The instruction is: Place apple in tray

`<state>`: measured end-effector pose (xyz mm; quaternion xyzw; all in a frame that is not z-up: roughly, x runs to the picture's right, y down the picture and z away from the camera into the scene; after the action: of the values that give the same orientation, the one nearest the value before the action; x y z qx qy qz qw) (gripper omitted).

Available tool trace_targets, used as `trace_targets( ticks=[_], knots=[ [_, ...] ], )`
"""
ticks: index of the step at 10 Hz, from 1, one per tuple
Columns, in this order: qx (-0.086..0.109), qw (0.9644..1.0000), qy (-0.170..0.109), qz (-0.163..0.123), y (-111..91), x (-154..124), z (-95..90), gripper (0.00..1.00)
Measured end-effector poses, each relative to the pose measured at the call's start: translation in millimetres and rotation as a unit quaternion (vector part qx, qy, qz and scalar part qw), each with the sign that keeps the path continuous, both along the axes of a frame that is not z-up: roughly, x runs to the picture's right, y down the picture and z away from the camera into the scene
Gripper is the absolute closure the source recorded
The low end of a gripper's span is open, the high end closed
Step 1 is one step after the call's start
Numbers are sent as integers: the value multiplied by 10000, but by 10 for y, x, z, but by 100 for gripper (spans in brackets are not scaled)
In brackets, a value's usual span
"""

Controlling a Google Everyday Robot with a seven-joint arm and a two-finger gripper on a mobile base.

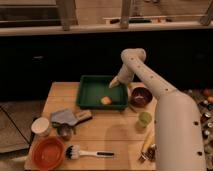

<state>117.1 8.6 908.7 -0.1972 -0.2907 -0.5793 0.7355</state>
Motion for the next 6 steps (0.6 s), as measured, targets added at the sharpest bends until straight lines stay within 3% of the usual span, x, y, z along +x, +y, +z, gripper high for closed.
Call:
trace_targets(
  ticks=[6],
  knots=[
    [0, 10000, -10, -1, -1, -14, 0, 20]
  ],
)
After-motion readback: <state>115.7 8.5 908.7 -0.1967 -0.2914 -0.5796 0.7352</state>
